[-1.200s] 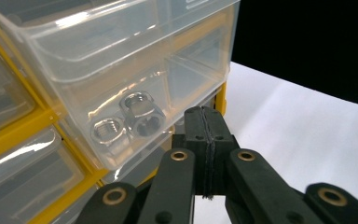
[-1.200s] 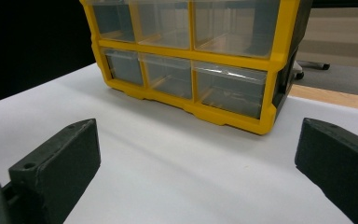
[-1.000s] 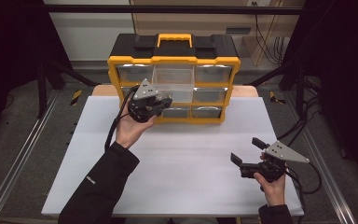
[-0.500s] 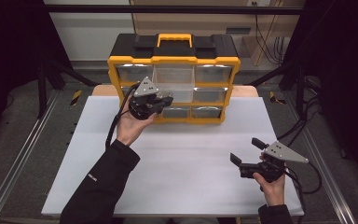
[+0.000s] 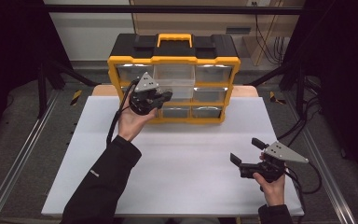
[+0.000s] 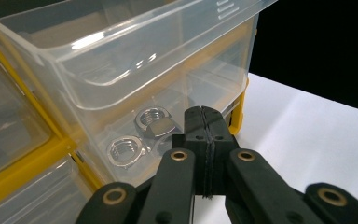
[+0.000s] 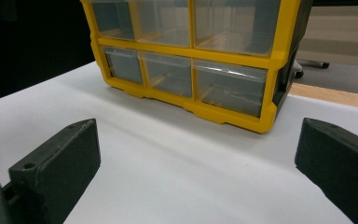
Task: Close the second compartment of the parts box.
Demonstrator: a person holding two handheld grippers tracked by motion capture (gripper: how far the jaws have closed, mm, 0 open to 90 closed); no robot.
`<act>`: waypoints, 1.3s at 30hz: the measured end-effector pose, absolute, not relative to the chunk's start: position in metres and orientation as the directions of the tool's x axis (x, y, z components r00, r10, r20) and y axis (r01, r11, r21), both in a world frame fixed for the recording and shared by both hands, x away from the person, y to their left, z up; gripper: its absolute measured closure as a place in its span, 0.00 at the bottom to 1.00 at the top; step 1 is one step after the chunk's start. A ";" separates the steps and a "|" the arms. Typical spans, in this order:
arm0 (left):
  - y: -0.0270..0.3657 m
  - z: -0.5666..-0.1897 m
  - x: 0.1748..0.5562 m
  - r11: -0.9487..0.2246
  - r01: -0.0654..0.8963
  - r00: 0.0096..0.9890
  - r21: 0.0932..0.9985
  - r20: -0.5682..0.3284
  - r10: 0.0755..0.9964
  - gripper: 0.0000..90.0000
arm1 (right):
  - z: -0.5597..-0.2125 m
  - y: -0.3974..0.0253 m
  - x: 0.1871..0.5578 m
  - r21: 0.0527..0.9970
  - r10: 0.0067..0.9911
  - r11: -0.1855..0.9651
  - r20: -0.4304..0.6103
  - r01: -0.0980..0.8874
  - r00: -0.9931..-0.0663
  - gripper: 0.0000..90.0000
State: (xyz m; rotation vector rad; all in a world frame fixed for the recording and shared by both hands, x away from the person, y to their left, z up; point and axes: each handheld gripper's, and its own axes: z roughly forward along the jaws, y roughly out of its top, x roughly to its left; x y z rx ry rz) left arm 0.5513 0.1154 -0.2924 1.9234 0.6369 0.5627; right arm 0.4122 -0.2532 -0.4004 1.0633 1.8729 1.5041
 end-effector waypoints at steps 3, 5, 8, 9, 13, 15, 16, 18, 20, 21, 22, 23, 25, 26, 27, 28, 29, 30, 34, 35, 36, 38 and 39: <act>0.116 -0.292 0.554 -0.372 0.184 0.743 0.910 0.119 0.659 0.99 | -0.400 -0.253 0.412 0.964 0.823 0.077 0.083 0.255 -0.562 0.01; 0.117 -0.292 0.556 -0.369 0.188 0.739 0.910 0.117 0.664 0.99 | -0.400 -0.253 0.412 0.964 0.823 0.076 0.083 0.254 -0.562 0.01; 0.118 -0.291 0.560 -0.374 0.190 0.722 0.908 0.129 0.679 0.99 | -0.400 -0.253 0.412 0.964 0.822 0.080 0.080 0.253 -0.564 0.01; 0.119 -0.290 0.562 -0.377 0.190 0.720 0.907 0.133 0.681 0.99 | -0.400 -0.253 0.412 0.964 0.822 0.081 0.079 0.254 -0.563 0.01; 0.119 -0.289 0.567 -0.377 0.180 0.715 0.908 0.143 0.685 0.99 | -0.400 -0.253 0.412 0.963 0.824 0.079 0.082 0.256 -0.561 0.01; 0.119 -0.289 0.569 -0.375 0.180 0.713 0.909 0.141 0.687 0.99 | -0.400 -0.253 0.412 0.964 0.824 0.078 0.082 0.255 -0.561 0.01; 0.119 -0.289 0.570 -0.373 0.181 0.710 0.910 0.142 0.690 0.99 | -0.400 -0.253 0.412 0.964 0.824 0.078 0.082 0.256 -0.561 0.01; 0.118 -0.289 0.572 -0.376 0.180 0.708 0.909 0.146 0.691 0.99 | -0.400 -0.253 0.412 0.964 0.824 0.078 0.081 0.254 -0.561 0.01; 0.118 -0.289 0.573 -0.377 0.181 0.706 0.908 0.147 0.693 0.99 | -0.400 -0.253 0.412 0.964 0.824 0.078 0.081 0.254 -0.561 0.01; 0.117 -0.289 0.574 -0.380 0.181 0.703 0.907 0.151 0.695 0.99 | -0.400 -0.253 0.412 0.964 0.824 0.078 0.081 0.254 -0.561 0.01; 0.117 -0.288 0.575 -0.385 0.182 0.703 0.905 0.154 0.695 0.99 | -0.400 -0.253 0.412 0.964 0.824 0.077 0.083 0.255 -0.561 0.01; 0.117 -0.288 0.577 -0.389 0.179 0.702 0.904 0.160 0.694 0.99 | -0.400 -0.254 0.412 0.964 0.824 0.078 0.081 0.254 -0.561 0.01; 0.116 -0.288 0.579 -0.382 0.178 0.702 0.907 0.155 0.695 0.99 | -0.400 -0.254 0.412 0.964 0.824 0.079 0.081 0.254 -0.561 0.01; 0.116 -0.288 0.580 -0.384 0.177 0.703 0.906 0.157 0.694 0.99 | -0.400 -0.254 0.412 0.965 0.824 0.077 0.081 0.253 -0.560 0.01; 0.116 -0.288 0.582 -0.376 0.177 0.703 0.909 0.150 0.695 0.99 | -0.400 -0.254 0.412 0.965 0.823 0.074 0.084 0.253 -0.562 0.01; 0.116 -0.289 0.583 -0.377 0.178 0.703 0.909 0.150 0.695 0.99 | -0.400 -0.254 0.412 0.965 0.824 0.075 0.082 0.253 -0.561 0.01; 0.116 -0.289 0.583 -0.377 0.178 0.703 0.909 0.150 0.695 0.99 | -0.400 -0.254 0.412 0.965 0.824 0.075 0.082 0.253 -0.561 0.01; 0.116 -0.289 0.584 -0.372 0.178 0.701 0.911 0.148 0.698 0.99 | -0.400 -0.254 0.412 0.964 0.824 0.077 0.081 0.253 -0.561 0.01; 0.114 -0.288 0.588 -0.379 0.178 0.692 0.908 0.158 0.704 0.99 | -0.400 -0.254 0.412 0.965 0.824 0.077 0.081 0.252 -0.561 0.01; 0.114 -0.288 0.588 -0.379 0.178 0.692 0.908 0.158 0.704 0.99 | -0.400 -0.254 0.412 0.965 0.824 0.077 0.081 0.252 -0.561 0.01; 0.114 -0.289 0.590 -0.375 0.177 0.688 0.910 0.158 0.708 0.99 | -0.400 -0.254 0.412 0.965 0.824 0.077 0.080 0.252 -0.561 0.01; 0.115 -0.289 0.591 -0.389 0.176 0.689 0.904 0.169 0.705 0.99 | -0.400 -0.254 0.412 0.965 0.824 0.077 0.080 0.251 -0.561 0.01; 0.114 -0.289 0.591 -0.376 0.176 0.685 0.910 0.161 0.710 0.99 | -0.400 -0.254 0.412 0.965 0.824 0.077 0.080 0.251 -0.561 0.01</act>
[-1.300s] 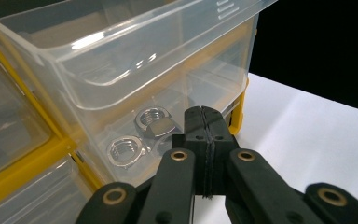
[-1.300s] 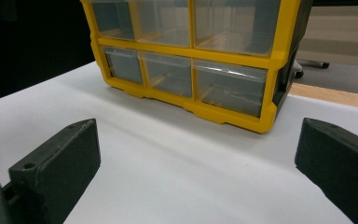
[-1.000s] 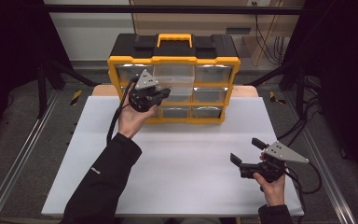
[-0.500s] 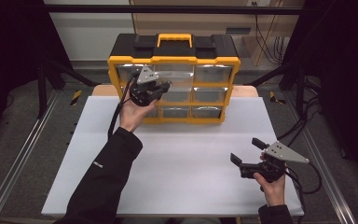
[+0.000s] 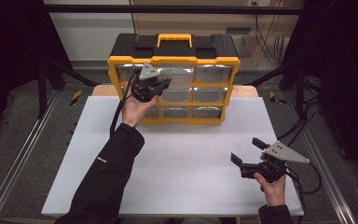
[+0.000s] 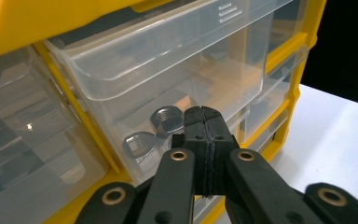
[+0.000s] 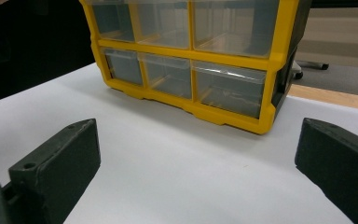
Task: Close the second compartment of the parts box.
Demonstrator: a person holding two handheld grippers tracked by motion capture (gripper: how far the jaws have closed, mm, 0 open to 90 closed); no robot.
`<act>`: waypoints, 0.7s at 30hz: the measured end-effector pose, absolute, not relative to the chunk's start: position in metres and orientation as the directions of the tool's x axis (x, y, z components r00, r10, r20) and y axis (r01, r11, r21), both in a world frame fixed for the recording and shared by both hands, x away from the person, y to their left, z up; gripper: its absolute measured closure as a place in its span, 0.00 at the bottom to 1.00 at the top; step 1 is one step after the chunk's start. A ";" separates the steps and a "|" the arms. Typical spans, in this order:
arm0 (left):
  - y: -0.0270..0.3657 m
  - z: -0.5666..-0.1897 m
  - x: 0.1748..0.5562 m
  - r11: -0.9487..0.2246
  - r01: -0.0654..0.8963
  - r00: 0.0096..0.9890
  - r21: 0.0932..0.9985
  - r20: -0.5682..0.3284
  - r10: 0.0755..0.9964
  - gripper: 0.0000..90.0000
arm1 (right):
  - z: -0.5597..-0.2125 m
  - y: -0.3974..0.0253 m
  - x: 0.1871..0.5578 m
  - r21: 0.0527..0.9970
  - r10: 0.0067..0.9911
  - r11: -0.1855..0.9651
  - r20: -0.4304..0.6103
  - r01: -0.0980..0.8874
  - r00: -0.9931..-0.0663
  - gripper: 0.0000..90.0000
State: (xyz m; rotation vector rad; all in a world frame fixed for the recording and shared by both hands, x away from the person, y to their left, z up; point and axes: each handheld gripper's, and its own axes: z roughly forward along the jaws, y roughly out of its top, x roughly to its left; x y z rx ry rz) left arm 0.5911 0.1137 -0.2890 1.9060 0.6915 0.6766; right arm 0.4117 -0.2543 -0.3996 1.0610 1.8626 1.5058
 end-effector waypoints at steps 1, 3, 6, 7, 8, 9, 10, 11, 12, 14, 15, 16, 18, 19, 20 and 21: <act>0.114 -0.289 0.592 -0.389 0.170 0.684 0.906 0.175 0.708 0.99 | -0.399 -0.254 0.411 0.964 0.824 0.078 0.081 0.253 -0.561 0.01; 0.114 -0.289 0.594 -0.385 0.166 0.680 0.908 0.178 0.711 0.99 | -0.399 -0.255 0.412 0.966 0.823 0.077 0.079 0.249 -0.563 0.01; 0.114 -0.289 0.595 -0.391 0.164 0.678 0.905 0.184 0.711 0.99 | -0.399 -0.255 0.411 0.965 0.825 0.079 0.077 0.248 -0.560 0.01; 0.114 -0.289 0.596 -0.389 0.169 0.673 0.905 0.182 0.717 0.99 | -0.399 -0.255 0.411 0.965 0.823 0.078 0.079 0.250 -0.562 0.01; 0.114 -0.289 0.597 -0.390 0.167 0.672 0.905 0.185 0.717 0.99 | -0.399 -0.255 0.411 0.965 0.823 0.077 0.080 0.251 -0.562 0.01; 0.114 -0.289 0.597 -0.393 0.167 0.671 0.904 0.188 0.717 0.99 | -0.399 -0.255 0.411 0.965 0.823 0.078 0.079 0.250 -0.562 0.01; 0.114 -0.289 0.597 -0.393 0.167 0.671 0.904 0.188 0.717 0.99 | -0.399 -0.255 0.411 0.965 0.823 0.078 0.079 0.250 -0.562 0.01; 0.114 -0.289 0.598 -0.398 0.163 0.672 0.903 0.194 0.715 0.99 | -0.399 -0.255 0.411 0.965 0.824 0.076 0.082 0.252 -0.561 0.01; 0.114 -0.290 0.598 -0.387 0.163 0.670 0.908 0.186 0.718 0.99 | -0.399 -0.255 0.411 0.966 0.825 0.075 0.081 0.249 -0.560 0.01; 0.114 -0.290 0.600 -0.382 0.163 0.667 0.910 0.183 0.722 0.99 | -0.399 -0.255 0.411 0.965 0.824 0.074 0.082 0.250 -0.561 0.01; 0.114 -0.291 0.600 -0.382 0.163 0.667 0.910 0.183 0.722 0.99 | -0.399 -0.255 0.411 0.966 0.824 0.073 0.082 0.248 -0.561 0.01; 0.114 -0.291 0.601 -0.380 0.161 0.665 0.911 0.185 0.724 0.99 | -0.399 -0.255 0.411 0.966 0.824 0.071 0.083 0.248 -0.561 0.01; 0.114 -0.291 0.601 -0.381 0.162 0.663 0.910 0.185 0.725 0.99 | -0.398 -0.255 0.411 0.966 0.822 0.063 0.093 0.251 -0.562 0.01; 0.114 -0.291 0.602 -0.383 0.161 0.662 0.910 0.188 0.725 0.99 | -0.398 -0.255 0.411 0.966 0.822 0.062 0.093 0.250 -0.562 0.01; 0.114 -0.291 0.602 -0.384 0.162 0.661 0.909 0.189 0.726 0.99 | -0.398 -0.255 0.411 0.966 0.822 0.062 0.093 0.250 -0.562 0.01; 0.114 -0.291 0.603 -0.396 0.160 0.661 0.904 0.199 0.723 0.99 | -0.399 -0.256 0.411 0.967 0.823 0.071 0.082 0.246 -0.562 0.01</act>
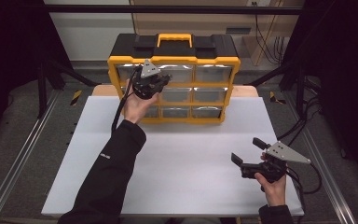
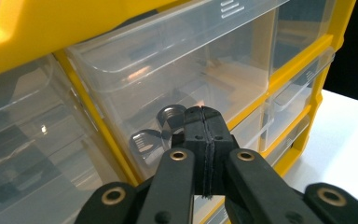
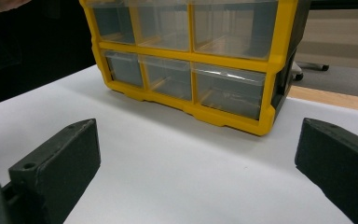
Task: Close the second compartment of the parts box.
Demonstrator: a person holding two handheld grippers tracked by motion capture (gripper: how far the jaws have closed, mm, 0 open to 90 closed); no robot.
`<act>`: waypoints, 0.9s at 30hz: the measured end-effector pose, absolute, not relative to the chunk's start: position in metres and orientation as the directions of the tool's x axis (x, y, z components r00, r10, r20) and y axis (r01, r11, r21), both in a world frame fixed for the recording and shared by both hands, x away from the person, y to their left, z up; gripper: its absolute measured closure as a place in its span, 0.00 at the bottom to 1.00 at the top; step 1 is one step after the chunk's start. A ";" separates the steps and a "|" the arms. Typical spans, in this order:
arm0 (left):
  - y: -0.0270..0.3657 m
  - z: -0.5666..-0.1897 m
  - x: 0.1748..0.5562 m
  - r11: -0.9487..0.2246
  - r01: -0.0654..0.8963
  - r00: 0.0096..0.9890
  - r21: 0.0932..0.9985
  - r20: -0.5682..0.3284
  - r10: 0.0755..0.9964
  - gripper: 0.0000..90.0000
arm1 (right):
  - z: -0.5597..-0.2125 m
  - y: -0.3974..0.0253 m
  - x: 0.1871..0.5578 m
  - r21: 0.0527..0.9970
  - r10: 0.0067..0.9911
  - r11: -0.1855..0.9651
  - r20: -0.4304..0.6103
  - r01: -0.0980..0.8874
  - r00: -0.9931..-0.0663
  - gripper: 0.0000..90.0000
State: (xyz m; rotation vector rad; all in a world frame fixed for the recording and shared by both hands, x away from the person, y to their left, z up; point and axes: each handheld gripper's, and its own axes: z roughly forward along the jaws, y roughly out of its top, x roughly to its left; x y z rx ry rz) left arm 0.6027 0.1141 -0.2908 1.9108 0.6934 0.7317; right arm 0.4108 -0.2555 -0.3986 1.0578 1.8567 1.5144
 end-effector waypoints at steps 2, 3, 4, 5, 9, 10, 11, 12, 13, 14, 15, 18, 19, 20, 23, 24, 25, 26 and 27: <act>0.114 -0.291 0.603 -0.397 0.156 0.661 0.904 0.203 0.723 0.99 | -0.398 -0.255 0.410 0.967 0.822 0.062 0.092 0.249 -0.562 0.01; 0.114 -0.291 0.603 -0.396 0.154 0.661 0.905 0.203 0.722 0.99 | -0.398 -0.255 0.410 0.967 0.822 0.062 0.092 0.249 -0.562 0.01; 0.114 -0.292 0.604 -0.395 0.153 0.662 0.906 0.203 0.722 0.99 | -0.398 -0.255 0.410 0.967 0.822 0.062 0.092 0.249 -0.562 0.01; 0.114 -0.292 0.604 -0.393 0.153 0.662 0.907 0.201 0.722 0.99 | -0.398 -0.256 0.411 0.967 0.823 0.070 0.083 0.245 -0.561 0.01; 0.116 -0.291 0.600 -0.395 0.153 0.660 0.906 0.204 0.723 0.99 | -0.398 -0.256 0.410 0.967 0.823 0.071 0.082 0.245 -0.562 0.01; 0.117 -0.289 0.597 -0.383 0.152 0.660 0.911 0.195 0.726 0.99 | -0.398 -0.256 0.410 0.967 0.822 0.067 0.087 0.247 -0.563 0.01; 0.119 -0.287 0.594 -0.386 0.153 0.663 0.910 0.195 0.723 0.99 | -0.398 -0.256 0.410 0.969 0.822 0.065 0.085 0.240 -0.563 0.01; 0.120 -0.287 0.591 -0.380 0.153 0.664 0.912 0.190 0.723 0.99 | -0.397 -0.257 0.410 0.967 0.822 0.064 0.089 0.247 -0.562 0.01; 0.120 -0.287 0.591 -0.380 0.153 0.664 0.912 0.190 0.723 0.99 | -0.397 -0.256 0.410 0.967 0.823 0.061 0.091 0.246 -0.561 0.01; 0.121 -0.286 0.588 -0.376 0.155 0.667 0.913 0.185 0.722 0.99 | -0.397 -0.256 0.410 0.967 0.823 0.061 0.091 0.246 -0.561 0.01; 0.122 -0.285 0.585 -0.374 0.158 0.671 0.914 0.179 0.719 0.98 | -0.397 -0.256 0.410 0.967 0.822 0.061 0.091 0.246 -0.562 0.01; 0.130 -0.283 0.569 -0.368 0.170 0.689 0.914 0.157 0.708 0.94 | -0.397 -0.257 0.410 0.967 0.824 0.062 0.089 0.246 -0.560 0.01; 0.130 -0.283 0.569 -0.368 0.170 0.689 0.914 0.157 0.708 0.93 | -0.397 -0.257 0.410 0.967 0.824 0.062 0.089 0.246 -0.560 0.01; 0.132 -0.282 0.565 -0.363 0.171 0.695 0.916 0.150 0.704 0.93 | -0.397 -0.257 0.410 0.968 0.824 0.063 0.088 0.245 -0.560 0.01; 0.138 -0.284 0.553 -0.347 0.177 0.714 0.921 0.123 0.689 0.87 | -0.397 -0.257 0.410 0.967 0.825 0.063 0.088 0.246 -0.559 0.01; 0.142 -0.286 0.545 -0.357 0.170 0.727 0.918 0.128 0.674 0.83 | -0.398 -0.257 0.410 0.967 0.825 0.070 0.083 0.246 -0.559 0.01; 0.142 -0.286 0.545 -0.357 0.170 0.727 0.918 0.128 0.674 0.80 | -0.398 -0.257 0.410 0.967 0.825 0.069 0.084 0.247 -0.559 0.01; 0.145 -0.287 0.542 -0.362 0.171 0.736 0.916 0.125 0.666 0.78 | -0.397 -0.257 0.410 0.967 0.826 0.065 0.087 0.248 -0.557 0.01; 0.148 -0.289 0.538 -0.355 0.171 0.740 0.919 0.118 0.663 0.76 | -0.397 -0.257 0.410 0.967 0.825 0.063 0.088 0.246 -0.558 0.01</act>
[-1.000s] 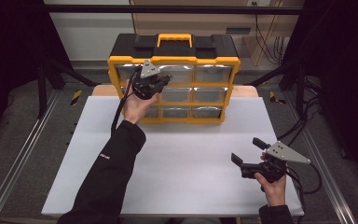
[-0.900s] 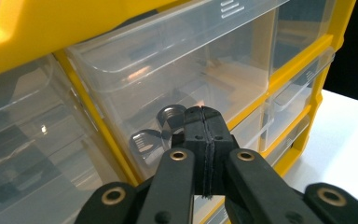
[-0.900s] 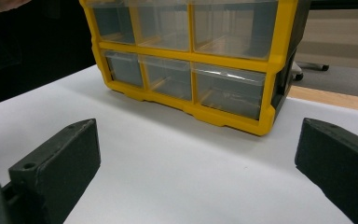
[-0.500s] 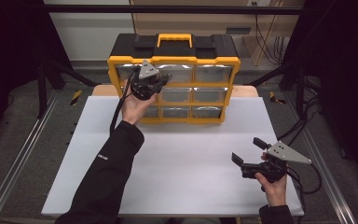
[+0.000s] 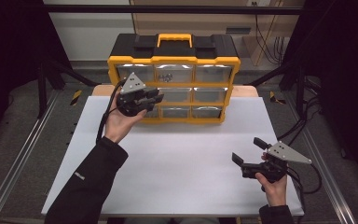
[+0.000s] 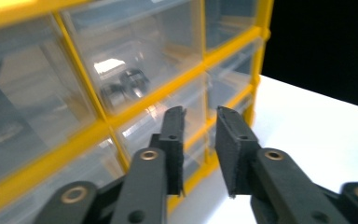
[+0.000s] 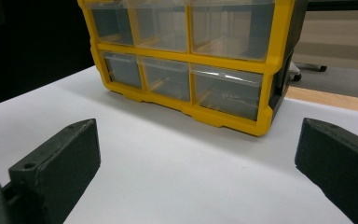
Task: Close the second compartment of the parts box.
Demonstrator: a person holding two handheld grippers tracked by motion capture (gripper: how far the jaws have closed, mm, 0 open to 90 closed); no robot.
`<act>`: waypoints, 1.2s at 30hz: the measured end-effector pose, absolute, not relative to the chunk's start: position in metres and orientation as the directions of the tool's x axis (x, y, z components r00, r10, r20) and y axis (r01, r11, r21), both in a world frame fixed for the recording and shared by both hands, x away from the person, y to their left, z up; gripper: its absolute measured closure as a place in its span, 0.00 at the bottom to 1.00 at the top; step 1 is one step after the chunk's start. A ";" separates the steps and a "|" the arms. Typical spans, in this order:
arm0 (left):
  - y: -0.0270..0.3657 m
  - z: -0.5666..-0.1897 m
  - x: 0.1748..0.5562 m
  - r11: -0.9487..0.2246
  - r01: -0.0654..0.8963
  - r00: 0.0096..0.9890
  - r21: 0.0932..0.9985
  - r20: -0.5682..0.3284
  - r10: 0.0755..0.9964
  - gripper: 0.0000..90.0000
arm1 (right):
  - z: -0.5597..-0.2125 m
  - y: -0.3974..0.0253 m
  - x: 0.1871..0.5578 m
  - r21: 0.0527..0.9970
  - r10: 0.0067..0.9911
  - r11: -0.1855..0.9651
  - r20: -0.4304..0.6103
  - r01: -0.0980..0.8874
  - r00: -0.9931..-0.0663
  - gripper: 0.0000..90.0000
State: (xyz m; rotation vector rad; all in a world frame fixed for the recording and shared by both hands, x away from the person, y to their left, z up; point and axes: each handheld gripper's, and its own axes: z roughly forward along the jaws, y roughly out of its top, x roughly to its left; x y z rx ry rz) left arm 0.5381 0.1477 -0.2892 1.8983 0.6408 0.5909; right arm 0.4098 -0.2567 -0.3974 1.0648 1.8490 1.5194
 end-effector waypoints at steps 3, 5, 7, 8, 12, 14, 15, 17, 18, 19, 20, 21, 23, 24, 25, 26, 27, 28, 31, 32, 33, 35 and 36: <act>0.158 -0.296 0.525 -0.345 0.178 0.747 0.921 0.102 0.657 0.66 | -0.397 -0.257 0.410 0.967 0.826 0.064 0.087 0.247 -0.557 0.01; 0.163 -0.300 0.518 -0.334 0.175 0.749 0.926 0.095 0.656 0.55 | -0.397 -0.257 0.410 0.967 0.826 0.063 0.088 0.246 -0.557 0.01; 0.167 -0.304 0.511 -0.332 0.176 0.749 0.927 0.093 0.656 0.46 | -0.397 -0.257 0.410 0.967 0.827 0.063 0.087 0.246 -0.555 0.01; 0.167 -0.304 0.511 -0.332 0.176 0.749 0.927 0.093 0.656 0.40 | -0.397 -0.257 0.410 0.967 0.827 0.063 0.087 0.246 -0.555 0.01; 0.182 -0.313 0.496 -0.314 0.201 0.733 0.928 0.070 0.677 0.22 | -0.397 -0.258 0.409 0.968 0.827 0.062 0.086 0.242 -0.556 0.01; 0.188 -0.315 0.491 -0.300 0.201 0.729 0.933 0.063 0.682 0.19 | -0.397 -0.258 0.410 0.968 0.827 0.065 0.084 0.243 -0.556 0.01; 0.192 -0.317 0.488 -0.296 0.197 0.730 0.935 0.062 0.681 0.17 | -0.397 -0.258 0.410 0.968 0.827 0.064 0.084 0.242 -0.556 0.01; 0.195 -0.319 0.485 -0.289 0.196 0.732 0.937 0.056 0.679 0.16 | -0.396 -0.258 0.409 0.968 0.826 0.064 0.084 0.241 -0.558 0.01; 0.198 -0.322 0.482 -0.288 0.195 0.732 0.938 0.056 0.679 0.15 | -0.396 -0.258 0.409 0.969 0.827 0.064 0.083 0.240 -0.556 0.01; 0.201 -0.324 0.479 -0.290 0.191 0.730 0.938 0.062 0.681 0.13 | -0.396 -0.258 0.409 0.969 0.828 0.060 0.086 0.241 -0.555 0.01; 0.205 -0.326 0.475 -0.287 0.188 0.730 0.939 0.062 0.680 0.12 | -0.396 -0.259 0.409 0.969 0.827 0.061 0.086 0.240 -0.555 0.01; 0.208 -0.328 0.472 -0.283 0.186 0.735 0.941 0.058 0.676 0.11 | -0.396 -0.259 0.409 0.969 0.827 0.062 0.085 0.240 -0.556 0.01; 0.214 -0.333 0.466 -0.277 0.183 0.732 0.943 0.058 0.679 0.09 | -0.396 -0.259 0.409 0.969 0.829 0.059 0.088 0.242 -0.553 0.01; 0.217 -0.335 0.463 -0.273 0.183 0.731 0.945 0.056 0.681 0.09 | -0.396 -0.259 0.408 0.969 0.828 0.058 0.089 0.242 -0.553 0.01; 0.219 -0.337 0.461 -0.269 0.181 0.730 0.946 0.054 0.682 0.07 | -0.396 -0.259 0.408 0.969 0.828 0.056 0.090 0.242 -0.553 0.01; 0.222 -0.340 0.459 -0.268 0.179 0.726 0.947 0.056 0.685 0.07 | -0.396 -0.259 0.408 0.969 0.828 0.056 0.090 0.242 -0.553 0.01; 0.225 -0.342 0.458 -0.268 0.179 0.724 0.947 0.058 0.687 0.06 | -0.396 -0.259 0.408 0.969 0.828 0.056 0.091 0.242 -0.554 0.01; 0.227 -0.345 0.456 -0.265 0.179 0.723 0.948 0.056 0.689 0.05 | -0.396 -0.259 0.408 0.968 0.829 0.057 0.090 0.243 -0.552 0.01; 0.234 -0.355 0.449 -0.248 0.175 0.719 0.953 0.049 0.694 0.03 | -0.396 -0.259 0.408 0.968 0.829 0.058 0.089 0.243 -0.552 0.01; 0.234 -0.355 0.449 -0.248 0.175 0.719 0.953 0.049 0.694 0.03 | -0.396 -0.259 0.408 0.968 0.829 0.058 0.089 0.243 -0.552 0.01; 0.235 -0.358 0.448 -0.245 0.174 0.720 0.954 0.046 0.693 0.03 | -0.396 -0.259 0.408 0.968 0.827 0.057 0.091 0.244 -0.554 0.01; 0.238 -0.363 0.447 -0.247 0.174 0.715 0.953 0.050 0.697 0.02 | -0.396 -0.259 0.408 0.968 0.827 0.058 0.090 0.243 -0.555 0.01; 0.240 -0.365 0.446 -0.250 0.180 0.716 0.951 0.048 0.696 0.02 | -0.396 -0.259 0.408 0.968 0.827 0.056 0.092 0.244 -0.554 0.01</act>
